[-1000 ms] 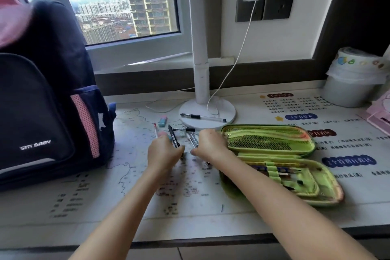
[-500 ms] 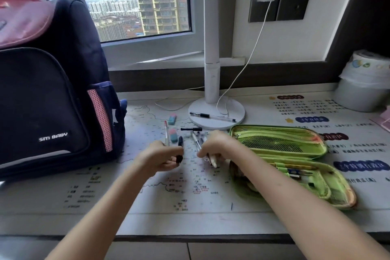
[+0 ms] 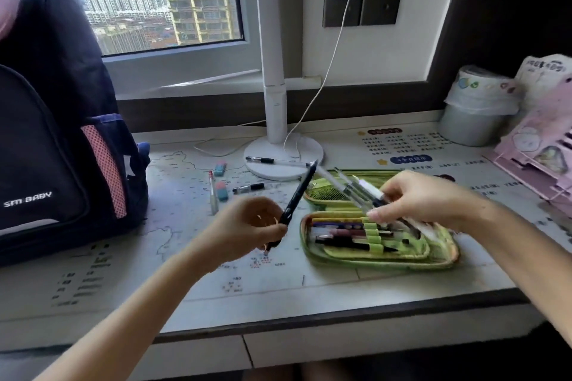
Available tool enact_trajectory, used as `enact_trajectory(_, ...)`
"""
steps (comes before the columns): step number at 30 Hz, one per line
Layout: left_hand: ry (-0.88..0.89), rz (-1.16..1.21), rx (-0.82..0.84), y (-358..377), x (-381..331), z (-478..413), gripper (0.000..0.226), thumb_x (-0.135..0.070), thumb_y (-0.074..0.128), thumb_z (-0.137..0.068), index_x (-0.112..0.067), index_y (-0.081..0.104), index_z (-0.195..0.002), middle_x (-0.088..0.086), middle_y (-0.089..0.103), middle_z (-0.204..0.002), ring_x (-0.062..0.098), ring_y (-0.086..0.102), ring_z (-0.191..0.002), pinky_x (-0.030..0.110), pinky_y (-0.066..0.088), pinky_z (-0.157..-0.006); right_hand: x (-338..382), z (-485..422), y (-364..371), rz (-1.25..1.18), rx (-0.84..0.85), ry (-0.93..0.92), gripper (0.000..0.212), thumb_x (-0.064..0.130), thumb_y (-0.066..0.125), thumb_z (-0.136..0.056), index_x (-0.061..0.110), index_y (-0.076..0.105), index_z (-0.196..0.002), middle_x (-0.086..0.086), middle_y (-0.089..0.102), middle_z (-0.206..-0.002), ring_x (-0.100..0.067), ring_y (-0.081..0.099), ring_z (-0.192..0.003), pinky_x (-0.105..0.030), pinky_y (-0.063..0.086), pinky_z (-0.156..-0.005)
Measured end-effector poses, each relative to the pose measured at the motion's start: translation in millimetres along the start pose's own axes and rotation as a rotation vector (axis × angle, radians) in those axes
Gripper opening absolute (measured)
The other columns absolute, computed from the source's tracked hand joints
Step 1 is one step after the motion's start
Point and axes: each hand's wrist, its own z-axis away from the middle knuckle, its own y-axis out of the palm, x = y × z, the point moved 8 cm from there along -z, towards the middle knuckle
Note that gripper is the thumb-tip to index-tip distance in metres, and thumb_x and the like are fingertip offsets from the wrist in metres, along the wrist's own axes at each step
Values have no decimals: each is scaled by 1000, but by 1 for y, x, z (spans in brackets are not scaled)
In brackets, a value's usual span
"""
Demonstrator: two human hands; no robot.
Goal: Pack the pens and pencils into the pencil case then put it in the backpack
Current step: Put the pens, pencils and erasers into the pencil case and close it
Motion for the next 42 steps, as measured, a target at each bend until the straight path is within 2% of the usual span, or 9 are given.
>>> enact_trajectory(4,374,-423,133,54,-31,-23,13,-12,68,-79,-12,65,-92,5,66,-80,18,61,-69,30,52,-63,-47,36,-44,10,-359,-14,24,22,74,-77,16,61,-58,5,53,-49,-9,47,-45,-26,30,-48)
enact_trajectory(8,443,-651,254,87,-35,-39,22,-20,66,-82,-21,66,-104,-3,60,-94,13,54,-79,27,49,-72,-67,50,-57,77,-480,-73,33,21,76,-75,21,54,-50,6,46,-44,-13,43,-47,-30,28,-51)
enact_trajectory(13,424,-583,259,85,-31,-38,23,-24,66,-83,-20,70,-105,2,64,-97,12,54,-79,25,46,-72,-50,43,-35,337,-347,-122,29,33,73,-76,22,54,-57,5,46,-51,-12,41,-47,-29,27,-48)
enact_trajectory(17,322,-328,108,57,-9,-35,15,-23,68,-81,-18,73,-95,1,65,-92,13,61,-76,30,52,-72,-31,30,-6,623,-197,-141,34,39,69,-79,26,44,-59,8,47,-58,-5,42,-52,-21,23,-46)
enact_trajectory(23,369,-463,63,59,13,-17,15,-34,63,-84,-33,72,-96,-14,58,-101,6,48,-94,20,39,-81,-17,5,18,829,-99,-220,38,39,67,-80,25,39,-59,7,51,-73,-12,47,-65,-21,26,-47)
enact_trajectory(29,307,-292,-48,47,10,-19,7,-26,63,-85,-30,69,-84,-17,56,-91,-3,52,-86,8,37,-73,-16,0,29,791,1,-274,40,40,69,-77,21,40,-57,4,48,-66,-18,48,-66,-28,31,-51)
enact_trajectory(33,250,-276,-135,36,11,-28,6,-21,62,-85,-24,68,-87,-10,58,-90,7,56,-85,23,47,-73,-11,-1,14,724,-61,-252,36,41,69,-78,23,45,-58,5,51,-63,-13,47,-59,-27,33,-52)
enact_trajectory(37,257,-238,-159,36,4,-34,12,-17,59,-88,-21,68,-94,-8,59,-92,5,56,-87,8,41,-71,0,-5,14,657,-78,-292,25,42,68,-78,24,56,-66,8,56,-69,-10,50,-64,-24,32,-53)
enact_trajectory(42,238,-232,-108,43,6,-43,15,-23,57,-89,-22,69,-99,-7,61,-94,8,57,-87,22,45,-73,4,-15,33,684,4,-306,24,45,65,-80,22,65,-86,4,64,-88,-17,56,-84,-34,46,-72)
